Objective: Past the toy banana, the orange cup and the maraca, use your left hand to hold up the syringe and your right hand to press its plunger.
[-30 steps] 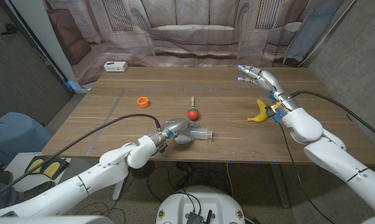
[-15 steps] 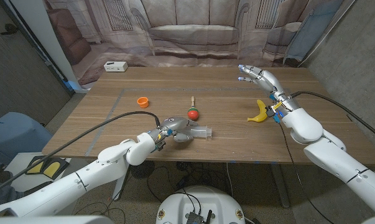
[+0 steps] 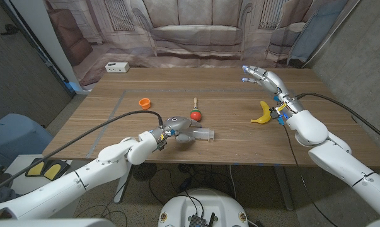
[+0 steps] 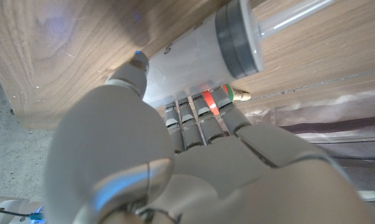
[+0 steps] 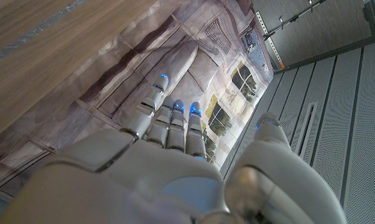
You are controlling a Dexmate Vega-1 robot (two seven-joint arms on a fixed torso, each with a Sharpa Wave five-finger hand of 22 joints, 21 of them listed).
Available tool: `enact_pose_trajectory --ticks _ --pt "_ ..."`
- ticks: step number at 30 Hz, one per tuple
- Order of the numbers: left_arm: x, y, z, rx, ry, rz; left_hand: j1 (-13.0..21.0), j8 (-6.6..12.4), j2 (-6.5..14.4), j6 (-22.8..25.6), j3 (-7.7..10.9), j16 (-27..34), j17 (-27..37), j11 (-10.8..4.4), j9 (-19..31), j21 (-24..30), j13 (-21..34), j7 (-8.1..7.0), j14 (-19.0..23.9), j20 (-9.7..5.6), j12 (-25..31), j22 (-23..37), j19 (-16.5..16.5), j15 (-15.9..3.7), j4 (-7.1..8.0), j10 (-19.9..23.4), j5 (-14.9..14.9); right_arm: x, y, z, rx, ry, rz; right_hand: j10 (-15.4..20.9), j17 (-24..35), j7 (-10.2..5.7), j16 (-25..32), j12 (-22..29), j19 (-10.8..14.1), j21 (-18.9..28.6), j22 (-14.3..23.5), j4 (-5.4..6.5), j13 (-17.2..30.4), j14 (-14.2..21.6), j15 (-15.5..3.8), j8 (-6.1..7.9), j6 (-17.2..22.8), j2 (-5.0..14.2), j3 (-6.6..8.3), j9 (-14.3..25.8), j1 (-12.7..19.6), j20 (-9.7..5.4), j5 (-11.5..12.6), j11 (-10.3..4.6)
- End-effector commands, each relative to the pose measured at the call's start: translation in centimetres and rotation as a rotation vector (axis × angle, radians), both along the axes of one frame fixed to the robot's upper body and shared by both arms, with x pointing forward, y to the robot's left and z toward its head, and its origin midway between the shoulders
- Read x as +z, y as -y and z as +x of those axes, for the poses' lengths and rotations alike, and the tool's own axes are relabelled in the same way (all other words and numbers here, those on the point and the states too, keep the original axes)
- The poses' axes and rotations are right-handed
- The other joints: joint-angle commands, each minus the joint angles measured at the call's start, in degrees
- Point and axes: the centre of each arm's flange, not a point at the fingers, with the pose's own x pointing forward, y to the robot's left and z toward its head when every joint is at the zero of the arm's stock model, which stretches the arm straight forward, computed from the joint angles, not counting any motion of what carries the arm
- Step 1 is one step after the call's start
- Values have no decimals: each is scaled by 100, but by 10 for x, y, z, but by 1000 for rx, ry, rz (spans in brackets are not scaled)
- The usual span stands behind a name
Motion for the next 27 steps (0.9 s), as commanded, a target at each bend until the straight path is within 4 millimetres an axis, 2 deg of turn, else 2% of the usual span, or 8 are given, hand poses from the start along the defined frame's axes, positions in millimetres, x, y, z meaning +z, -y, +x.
enact_pose_trajectory --ticks 1,14,27 --pt "13 1 -6 10 40 28 -65 7 -30 -112 -53 0 -9 18 15 -49 1 6 -88 22 -7 19 -69 4 -14 -107 -14 1 1 -2 -4 2 -7 34 22 -6 -6 28 -12 7 13 0 6 -11 -15 20 41 1 -24 15 69 23 -16 -23" --pt "29 -4 -14 6 79 -9 -121 56 9 -105 -98 57 -12 -6 12 -92 -13 2 -69 55 37 20 -117 12 5 -138 -25 2 2 -1 -3 9 3 38 22 -14 -7 28 -18 7 13 -1 7 -18 -9 20 46 -1 -27 15 71 27 -16 -26" --pt "37 -9 -20 -2 109 -46 -129 89 23 -65 -116 87 -23 -53 10 -105 -25 18 -26 18 78 21 -99 -20 -8 -108 -28 1 1 -1 -2 13 6 26 23 -21 -3 22 -21 9 13 0 7 -16 -14 19 49 1 -29 15 70 31 -16 -34"
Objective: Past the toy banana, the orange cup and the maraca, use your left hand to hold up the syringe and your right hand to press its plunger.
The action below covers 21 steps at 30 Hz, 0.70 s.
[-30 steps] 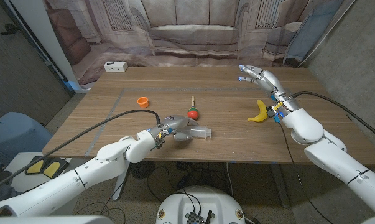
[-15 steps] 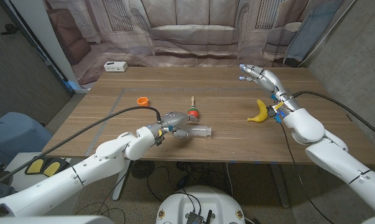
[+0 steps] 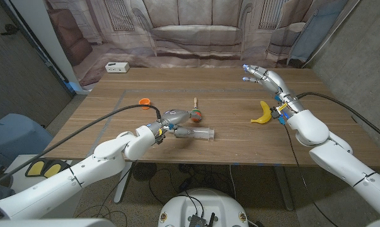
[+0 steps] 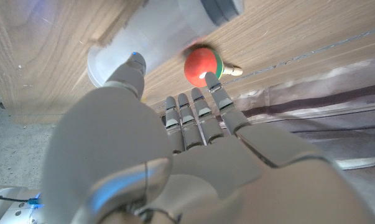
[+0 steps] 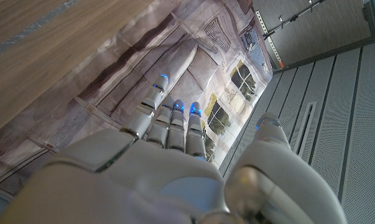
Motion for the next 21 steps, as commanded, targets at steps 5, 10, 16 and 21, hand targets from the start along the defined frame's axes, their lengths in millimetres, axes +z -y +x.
enact_pose_trajectory --ticks 5,10,16,21 --pt "13 -8 -7 -8 36 -52 -60 55 23 37 -25 64 -2 -34 8 -9 -5 6 60 -41 43 6 16 -39 -9 15 -28 1 -1 1 2 9 6 38 24 -23 -2 27 -10 10 13 16 7 -18 -13 19 51 3 -14 15 71 23 -16 -45" --pt "16 -9 -7 -16 41 -65 -69 61 34 44 -21 70 -6 -25 7 -14 -9 12 80 -48 54 7 22 -59 -8 25 -26 1 -2 2 2 10 9 34 24 -22 -1 24 -11 10 13 16 8 -16 -12 17 48 3 -15 16 71 23 -16 -33" --pt "22 -13 -8 -25 58 -100 -147 72 79 60 -28 84 0 -33 6 -24 -17 20 105 -55 80 8 29 -52 39 67 -27 2 -2 3 1 12 11 42 24 -25 -1 27 -13 10 13 18 8 -19 -9 18 53 0 -19 16 68 23 -17 -25" --pt "27 -15 -8 -36 51 -131 -320 93 173 107 -48 111 10 12 3 -47 -33 20 163 -74 127 9 27 -68 144 163 -35 2 -2 3 3 11 14 40 24 -25 1 26 -11 12 13 17 8 -17 -19 18 53 0 -19 16 69 15 -17 -20"
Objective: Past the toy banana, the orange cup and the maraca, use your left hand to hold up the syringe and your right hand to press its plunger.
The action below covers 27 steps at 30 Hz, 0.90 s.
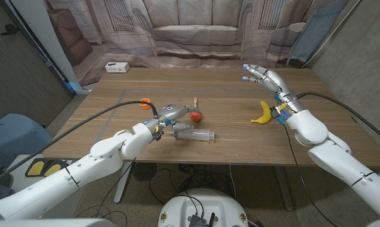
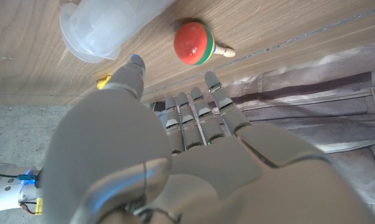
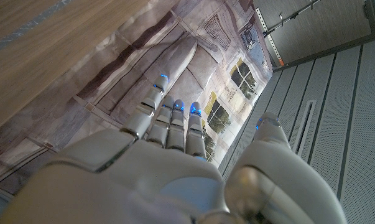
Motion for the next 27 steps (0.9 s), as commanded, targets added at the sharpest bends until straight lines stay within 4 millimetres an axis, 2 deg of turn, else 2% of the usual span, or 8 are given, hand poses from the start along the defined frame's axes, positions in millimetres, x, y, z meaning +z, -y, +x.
enact_pose_trajectory --ticks 1,6,11,22,27 --pt "10 -5 0 -22 2 -58 -212 79 122 123 -8 67 9 20 1 -38 -12 8 151 -46 111 11 -2 26 134 180 -35 1 -1 2 2 2 5 19 24 -22 1 26 -10 12 13 17 8 -16 -20 18 54 -1 -20 16 69 14 -17 -1" --pt "13 -6 -2 -31 10 -84 -327 151 262 359 31 126 -2 11 -5 -45 -40 37 376 -64 209 12 67 -19 187 456 -19 1 0 1 1 6 9 15 23 -18 -1 24 -10 13 13 14 8 -21 -20 46 128 -2 -20 17 74 7 -17 0" --pt "18 -10 -7 -43 24 -131 -604 157 379 446 -16 126 7 99 -6 -58 -65 85 423 -85 226 13 106 17 354 542 -28 1 1 -1 0 11 14 3 22 -58 3 19 -7 15 13 12 8 -15 -21 11 46 1 -19 19 81 10 -16 -7" --pt "29 -18 -11 -45 43 -257 -1244 80 407 365 -221 64 7 234 -8 -165 -114 122 337 -45 178 11 12 107 693 500 -86 -2 3 -2 1 8 22 -9 20 -60 -3 15 -9 15 12 7 9 -32 -25 -13 -22 -2 -19 19 88 8 -15 -16" --pt "31 -18 -10 -54 35 -301 -1388 71 402 353 -271 55 7 281 -11 -192 -124 104 321 -10 170 11 -11 144 768 494 -100 -4 4 -1 5 9 32 -15 19 -54 -5 13 -14 13 12 7 9 -36 -25 -12 -25 -3 -20 19 89 8 -15 -21"
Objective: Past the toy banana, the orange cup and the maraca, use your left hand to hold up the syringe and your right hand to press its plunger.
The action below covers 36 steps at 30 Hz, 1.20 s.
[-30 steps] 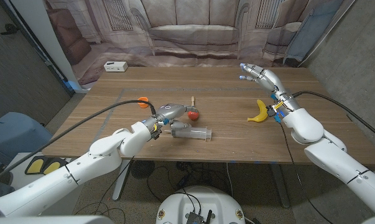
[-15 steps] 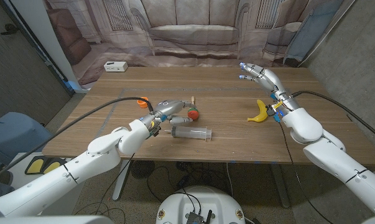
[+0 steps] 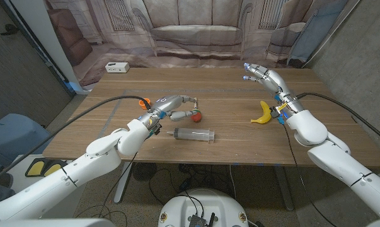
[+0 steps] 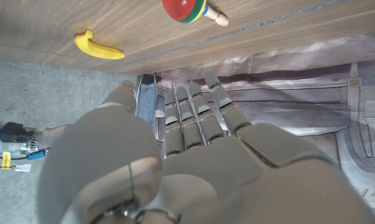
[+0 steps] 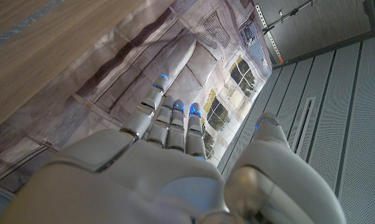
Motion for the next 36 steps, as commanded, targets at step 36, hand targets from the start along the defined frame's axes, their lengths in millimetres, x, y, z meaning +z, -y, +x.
enact_pose_trajectory --ticks 36 --pt "45 -45 20 -228 -98 -520 -718 -87 -54 -176 -186 -73 -27 362 -24 -196 -76 347 27 146 -39 9 -75 282 273 57 -67 -6 10 5 70 -11 118 -43 23 139 -7 4 4 16 8 40 10 -37 -10 -45 -177 -50 -56 20 6 -65 -20 47"
